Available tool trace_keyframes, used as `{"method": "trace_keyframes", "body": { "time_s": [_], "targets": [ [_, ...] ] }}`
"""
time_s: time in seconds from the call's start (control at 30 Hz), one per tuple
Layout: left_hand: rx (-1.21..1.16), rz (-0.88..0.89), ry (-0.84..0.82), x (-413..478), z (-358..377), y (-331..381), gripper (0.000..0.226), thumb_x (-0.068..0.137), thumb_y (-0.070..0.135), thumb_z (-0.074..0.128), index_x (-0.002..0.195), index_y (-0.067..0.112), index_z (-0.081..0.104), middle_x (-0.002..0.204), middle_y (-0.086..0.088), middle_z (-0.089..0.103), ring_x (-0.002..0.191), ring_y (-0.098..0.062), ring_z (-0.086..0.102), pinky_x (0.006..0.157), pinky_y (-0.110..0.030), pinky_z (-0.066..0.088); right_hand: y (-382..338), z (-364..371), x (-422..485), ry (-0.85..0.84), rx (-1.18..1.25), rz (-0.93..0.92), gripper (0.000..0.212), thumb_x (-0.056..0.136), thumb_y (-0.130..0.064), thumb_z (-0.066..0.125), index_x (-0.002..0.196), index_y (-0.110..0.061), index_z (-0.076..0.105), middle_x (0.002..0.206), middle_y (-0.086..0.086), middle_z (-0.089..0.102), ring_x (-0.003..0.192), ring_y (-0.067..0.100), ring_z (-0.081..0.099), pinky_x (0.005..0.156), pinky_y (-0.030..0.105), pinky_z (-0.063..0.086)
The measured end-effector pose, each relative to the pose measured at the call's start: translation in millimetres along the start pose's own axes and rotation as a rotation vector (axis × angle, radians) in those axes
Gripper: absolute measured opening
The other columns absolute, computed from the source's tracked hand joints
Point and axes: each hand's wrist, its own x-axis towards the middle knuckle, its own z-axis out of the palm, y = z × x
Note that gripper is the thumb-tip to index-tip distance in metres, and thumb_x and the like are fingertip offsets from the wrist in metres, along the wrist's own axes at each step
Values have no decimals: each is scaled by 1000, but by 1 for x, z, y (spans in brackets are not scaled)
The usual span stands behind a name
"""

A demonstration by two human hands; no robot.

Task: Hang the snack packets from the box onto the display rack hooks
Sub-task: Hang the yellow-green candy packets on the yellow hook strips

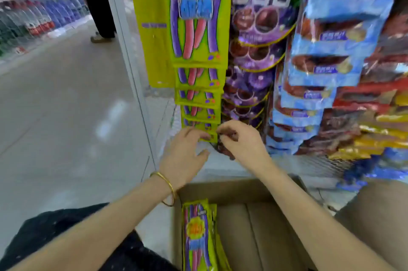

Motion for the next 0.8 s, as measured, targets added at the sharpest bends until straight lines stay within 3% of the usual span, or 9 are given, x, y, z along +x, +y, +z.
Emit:
{"method": "trace_keyframes", "body": {
  "time_s": [0.07, 0.13, 0.23, 0.27, 0.33, 0.43, 0.47, 0.57, 0.8],
  "targets": [
    [26, -156, -191, -18, 26, -30, 26, 82, 8, 62, 107, 13, 60, 117, -8, 51, 105, -22, 53, 90, -29, 44, 58, 34, -23, -265, -38, 233, 14, 87, -4, 56, 97, -11, 64, 86, 10, 64, 59, 13, 61, 57, 29, 50],
    [56, -220, -258, -28, 42, -51, 23, 81, 8, 62, 104, 14, 61, 114, -7, 52, 99, -20, 55, 91, -31, 44, 109, 69, -46, -431, -49, 395, 10, 87, -4, 56, 91, -11, 62, 80, 8, 63, 53, 4, 59, 49, 17, 47],
    [55, -269, -314, -38, 48, -70, 20, 85, 12, 59, 105, 17, 60, 112, -1, 48, 98, -13, 53, 76, -11, 37, 155, 119, -80, -595, -16, 636, 10, 88, -7, 52, 80, -12, 57, 66, 4, 55, 54, 16, 58, 47, 33, 53],
    [50, -284, -325, -39, 47, -75, 19, 86, 12, 58, 104, 18, 60, 113, 0, 47, 98, -12, 53, 74, -9, 35, 165, 133, -88, -607, -6, 695, 6, 88, -8, 53, 87, -8, 59, 68, 5, 54, 59, 20, 57, 50, 36, 53],
    [53, -310, -334, -40, 44, -84, 17, 86, 13, 58, 102, 20, 59, 116, -2, 49, 98, -11, 54, 79, -13, 35, 180, 160, -98, -588, 24, 799, 29, 88, -9, 56, 115, 2, 56, 77, 6, 56, 66, 20, 56, 54, 36, 50],
    [57, -321, -349, -41, 43, -92, 17, 86, 13, 58, 100, 23, 58, 116, -3, 50, 95, -9, 53, 77, -13, 35, 190, 186, -108, -619, -61, 810, 48, 90, -18, 59, 131, 2, 46, 121, 16, 58, 107, 30, 58, 89, 37, 46],
    [55, -318, -348, -40, 42, -93, 17, 86, 13, 58, 100, 23, 58, 116, -2, 50, 94, -9, 53, 74, -11, 34, 192, 192, -111, -615, -63, 843, 47, 90, -18, 60, 131, 1, 46, 126, 15, 56, 111, 29, 56, 91, 35, 44],
    [38, -328, -334, -37, 42, -95, 18, 86, 13, 58, 102, 22, 59, 116, -1, 49, 94, -9, 53, 74, -11, 33, 199, 207, -116, -520, -27, 938, 38, 87, -15, 62, 121, -1, 53, 118, 16, 60, 94, 25, 58, 87, 41, 50],
    [-10, -350, -312, -37, 39, -102, 16, 86, 14, 57, 97, 26, 55, 119, -1, 49, 97, -11, 55, 67, -6, 36, 201, 220, -116, -429, -180, 953, 28, 88, -26, 62, 107, -6, 60, 111, 12, 64, 102, 30, 61, 82, 34, 48]
  ]
}}
